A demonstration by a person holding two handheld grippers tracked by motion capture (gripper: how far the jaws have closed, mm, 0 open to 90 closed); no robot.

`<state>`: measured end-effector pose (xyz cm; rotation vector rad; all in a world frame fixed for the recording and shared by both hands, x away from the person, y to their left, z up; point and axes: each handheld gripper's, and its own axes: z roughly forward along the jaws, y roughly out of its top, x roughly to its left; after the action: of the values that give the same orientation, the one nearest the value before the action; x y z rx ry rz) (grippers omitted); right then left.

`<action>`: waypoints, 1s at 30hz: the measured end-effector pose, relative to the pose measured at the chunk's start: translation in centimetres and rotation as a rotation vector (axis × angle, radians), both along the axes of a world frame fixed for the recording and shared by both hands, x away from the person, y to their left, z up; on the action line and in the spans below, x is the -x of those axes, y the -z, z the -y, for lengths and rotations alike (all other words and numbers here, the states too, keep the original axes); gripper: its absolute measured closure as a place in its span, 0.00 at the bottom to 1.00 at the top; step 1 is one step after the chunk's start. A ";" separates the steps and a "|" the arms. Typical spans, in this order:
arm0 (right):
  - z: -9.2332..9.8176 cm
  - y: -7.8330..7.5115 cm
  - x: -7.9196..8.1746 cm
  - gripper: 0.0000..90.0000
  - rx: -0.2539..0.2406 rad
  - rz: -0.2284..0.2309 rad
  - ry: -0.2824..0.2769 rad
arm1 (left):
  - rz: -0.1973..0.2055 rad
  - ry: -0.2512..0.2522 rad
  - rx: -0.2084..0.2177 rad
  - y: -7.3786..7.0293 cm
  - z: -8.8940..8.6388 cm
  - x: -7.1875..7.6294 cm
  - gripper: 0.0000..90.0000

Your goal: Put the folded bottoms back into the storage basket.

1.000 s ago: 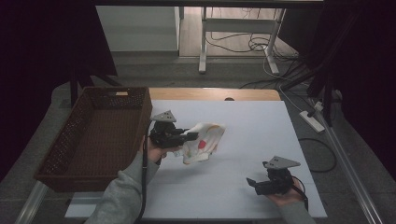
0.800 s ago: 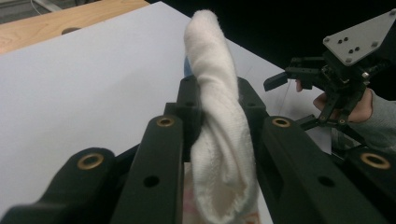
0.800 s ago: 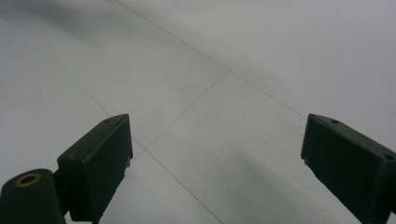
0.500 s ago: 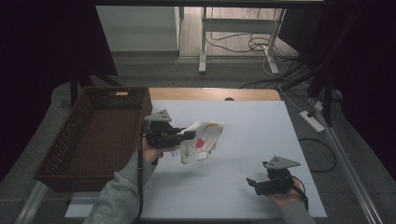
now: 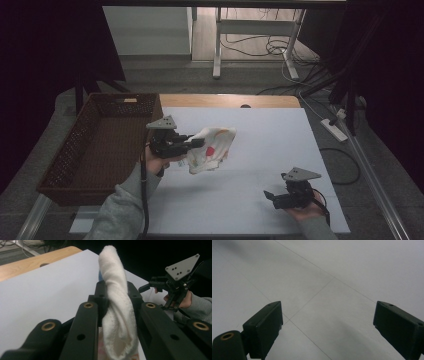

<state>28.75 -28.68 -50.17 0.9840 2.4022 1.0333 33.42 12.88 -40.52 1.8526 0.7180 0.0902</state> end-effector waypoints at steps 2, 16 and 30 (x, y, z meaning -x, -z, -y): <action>0.0 0.0 0.0 0.10 0.001 0.001 -0.001 | 0.005 -0.002 0.002 -0.2 -0.3 0.2 0.84; 0.0 0.0 0.0 0.10 0.004 -0.001 0.002 | 0.024 -0.021 0.015 -0.7 -1.8 0.9 0.84; 0.0 0.0 0.0 0.10 0.006 -0.003 0.003 | 0.039 -0.043 0.019 -1.3 -2.7 1.3 0.84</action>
<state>28.74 -28.65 -50.20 0.9875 2.4044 1.0233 32.13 15.58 -39.19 1.8128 0.7297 0.1462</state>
